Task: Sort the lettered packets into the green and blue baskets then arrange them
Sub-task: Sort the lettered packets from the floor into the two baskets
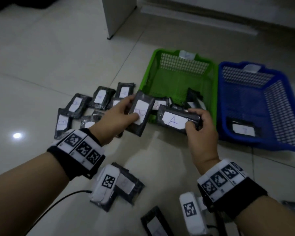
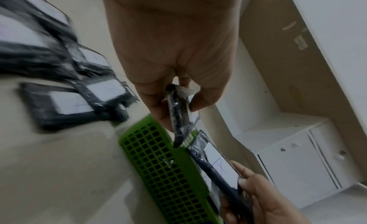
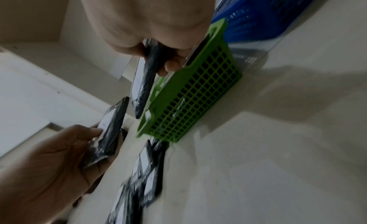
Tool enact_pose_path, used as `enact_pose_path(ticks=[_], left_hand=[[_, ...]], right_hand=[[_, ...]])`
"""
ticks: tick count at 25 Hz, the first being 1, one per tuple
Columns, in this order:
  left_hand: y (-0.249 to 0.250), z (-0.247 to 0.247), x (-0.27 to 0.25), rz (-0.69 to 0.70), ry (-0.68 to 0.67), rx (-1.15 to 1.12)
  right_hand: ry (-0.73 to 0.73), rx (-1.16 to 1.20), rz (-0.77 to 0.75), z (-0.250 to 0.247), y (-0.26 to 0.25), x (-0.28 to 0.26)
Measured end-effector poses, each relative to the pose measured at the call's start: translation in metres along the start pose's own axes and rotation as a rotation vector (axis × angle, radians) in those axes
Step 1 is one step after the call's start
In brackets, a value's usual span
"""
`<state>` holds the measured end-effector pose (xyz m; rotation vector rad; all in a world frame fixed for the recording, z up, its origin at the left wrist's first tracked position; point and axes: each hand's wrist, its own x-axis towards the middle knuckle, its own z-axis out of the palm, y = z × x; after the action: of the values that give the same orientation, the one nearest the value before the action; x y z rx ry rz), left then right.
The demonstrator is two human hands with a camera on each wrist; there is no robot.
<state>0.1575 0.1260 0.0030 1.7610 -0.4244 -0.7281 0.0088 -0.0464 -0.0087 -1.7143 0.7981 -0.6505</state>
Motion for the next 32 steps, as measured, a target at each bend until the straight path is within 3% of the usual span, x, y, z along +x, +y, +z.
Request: enact_pose_path(ticks=[4,7,11,16,21,24,28,32], left_hand=[[0.022,0.045,0.037,0.174,0.100,0.259],[0.018,0.074,0.056,0.222,0.187,0.373],[0.000,0.093,0.073,0.243,0.173,0.578],[0.004,0.105,0.082,0.449,0.211,0.711],[0.007,0.116,0.078,0.389,0.088,0.792],[0.010,0.121,0.072,0.408,0.065,0.874],[0.025,0.145,0.049,0.625,-0.030,0.833],[0.057,0.183,0.020,0.736,-0.332,0.834]], right_hand=[[0.178,0.013,0.021,-0.038,0.008,0.022],[0.232,0.022,0.060,-0.061,0.019,0.031],[0.296,0.100,0.083,-0.087,0.022,0.038],[0.495,0.122,0.160,-0.131,0.044,0.066],[0.221,-0.183,0.249,-0.146,0.056,0.063],[0.185,-0.220,0.213,-0.152,0.048,0.049],[0.204,-0.239,0.146,-0.170,0.044,0.020],[-0.093,-0.606,0.059,-0.223,0.033,-0.001]])
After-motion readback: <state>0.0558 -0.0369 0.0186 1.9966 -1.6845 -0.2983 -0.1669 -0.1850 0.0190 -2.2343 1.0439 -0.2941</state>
